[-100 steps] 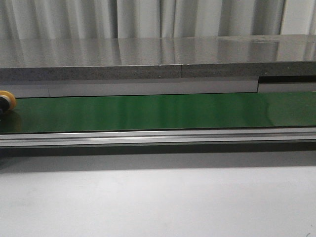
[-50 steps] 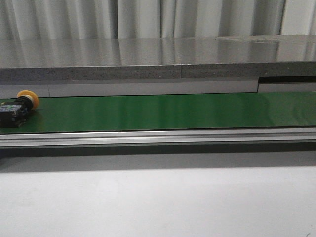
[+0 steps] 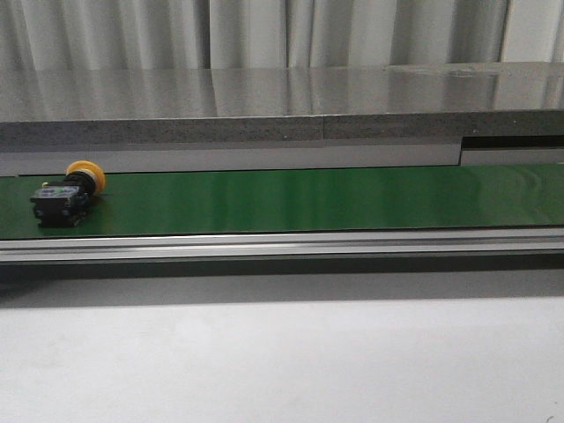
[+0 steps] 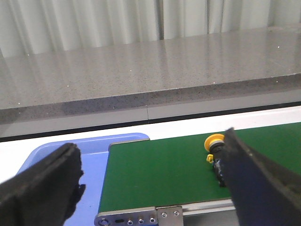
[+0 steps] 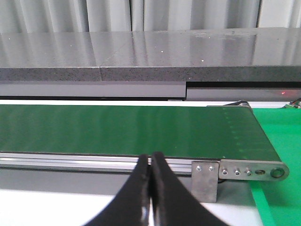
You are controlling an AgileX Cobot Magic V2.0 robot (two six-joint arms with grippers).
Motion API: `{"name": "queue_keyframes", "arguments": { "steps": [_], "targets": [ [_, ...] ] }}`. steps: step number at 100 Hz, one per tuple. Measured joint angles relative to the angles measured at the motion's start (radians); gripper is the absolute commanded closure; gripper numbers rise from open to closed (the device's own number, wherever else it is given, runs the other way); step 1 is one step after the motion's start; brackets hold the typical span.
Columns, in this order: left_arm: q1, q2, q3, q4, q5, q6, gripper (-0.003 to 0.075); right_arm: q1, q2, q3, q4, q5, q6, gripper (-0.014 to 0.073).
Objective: Move button from left to right
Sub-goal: 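Release the button and raise the left gripper as the belt carries it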
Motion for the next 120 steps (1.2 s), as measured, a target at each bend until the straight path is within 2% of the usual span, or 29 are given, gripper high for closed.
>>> {"name": "queue_keyframes", "arguments": {
  "steps": [15,24,34,58,101,120],
  "targets": [
    [0.000,-0.021,0.020,0.000,-0.002,0.000,0.0139,0.000,0.000,0.000,0.000,0.000,0.000,0.0662],
    [0.000,-0.022,0.020,0.000,-0.006,0.000,0.0192,0.000,0.000,0.000,0.000,0.000,0.000,0.0662],
    [0.000,-0.022,0.020,0.000,-0.011,0.000,0.0325,0.000,0.000,0.000,0.000,0.000,0.000,0.0662],
    [0.000,-0.022,0.020,0.000,-0.011,0.000,0.0738,0.000,0.000,0.000,0.000,0.000,0.000,0.0662],
    [0.000,-0.022,0.020,0.000,-0.013,0.000,0.0741,0.000,0.000,0.000,0.000,-0.008,0.000,0.0662],
    [0.000,-0.022,0.020,0.000,-0.013,0.000,0.0741,0.000,0.000,0.000,0.000,-0.120,0.000,0.0662]
  ]
}}
